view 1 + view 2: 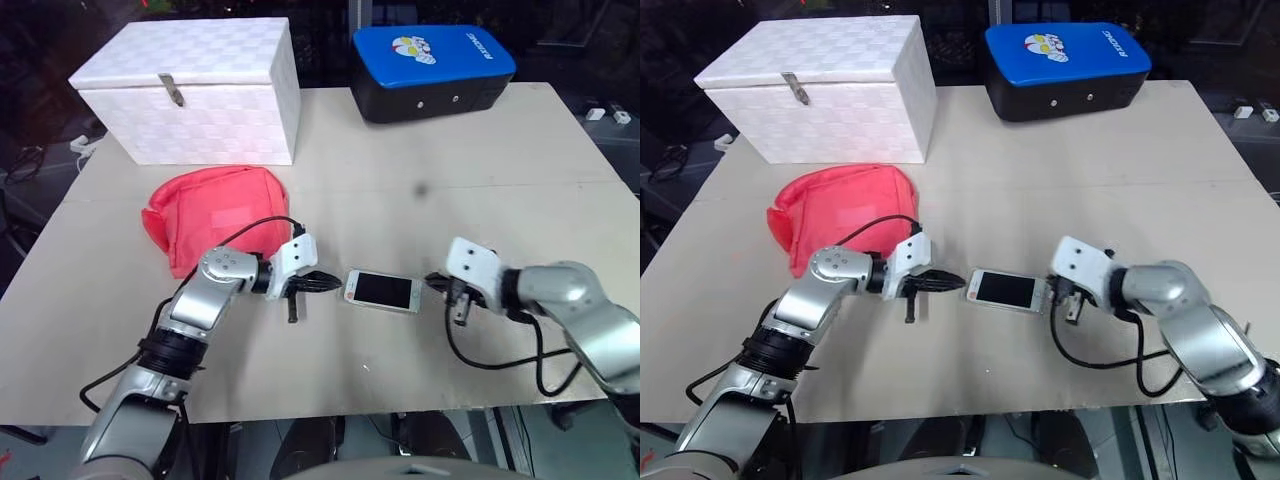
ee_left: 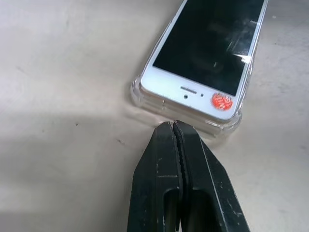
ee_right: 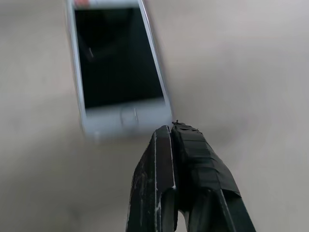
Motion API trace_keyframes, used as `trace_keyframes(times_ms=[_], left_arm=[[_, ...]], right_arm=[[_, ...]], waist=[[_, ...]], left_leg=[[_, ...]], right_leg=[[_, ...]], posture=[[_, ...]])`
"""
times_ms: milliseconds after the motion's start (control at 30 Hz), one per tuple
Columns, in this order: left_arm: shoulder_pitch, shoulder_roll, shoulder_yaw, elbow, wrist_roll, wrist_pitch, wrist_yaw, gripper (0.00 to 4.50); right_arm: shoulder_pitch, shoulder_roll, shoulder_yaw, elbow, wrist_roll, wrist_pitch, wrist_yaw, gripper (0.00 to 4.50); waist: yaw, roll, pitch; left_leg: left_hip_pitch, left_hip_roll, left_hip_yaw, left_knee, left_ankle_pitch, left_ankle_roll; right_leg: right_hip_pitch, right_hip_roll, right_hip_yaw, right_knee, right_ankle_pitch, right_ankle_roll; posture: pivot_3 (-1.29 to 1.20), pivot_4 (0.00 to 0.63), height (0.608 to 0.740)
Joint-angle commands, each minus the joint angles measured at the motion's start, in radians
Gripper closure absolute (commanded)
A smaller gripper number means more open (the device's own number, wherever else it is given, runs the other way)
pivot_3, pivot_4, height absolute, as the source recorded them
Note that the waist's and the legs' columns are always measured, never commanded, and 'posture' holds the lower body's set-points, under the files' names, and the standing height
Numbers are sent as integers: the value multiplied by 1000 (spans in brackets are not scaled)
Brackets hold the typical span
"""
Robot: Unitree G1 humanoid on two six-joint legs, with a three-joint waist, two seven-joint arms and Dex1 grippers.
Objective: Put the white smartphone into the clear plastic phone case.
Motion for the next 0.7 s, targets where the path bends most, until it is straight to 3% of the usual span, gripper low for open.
trace_keyframes(times_ms=[33, 500, 700], left_arm=[[-15, 2, 0, 0, 1, -18, -10, 4500], [-11, -19, -19, -25, 6, -3, -17, 4500], [-9, -17, -10, -31, 9, 2, -17, 4500]], right_arm=[[-8, -7, 18, -32, -9, -5, -24, 4466], [-162, 79, 249, 44, -48, -38, -13, 4466], [-187, 117, 276, 79, -69, -47, -5, 4466]], waist=[[-1, 0, 0], [-3, -1, 0], [-11, -1, 0]], left_leg=[[0, 0, 0, 0, 0, 0], [1, 0, 0, 0, 0, 0], [7, 1, 1, 0, 0, 0]], right_leg=[[0, 0, 0, 0, 0, 0], [0, 0, 0, 0, 0, 0], [5, 2, 1, 2, 0, 0]], posture=[[0, 150, 740], [0, 150, 740], [0, 150, 740]])
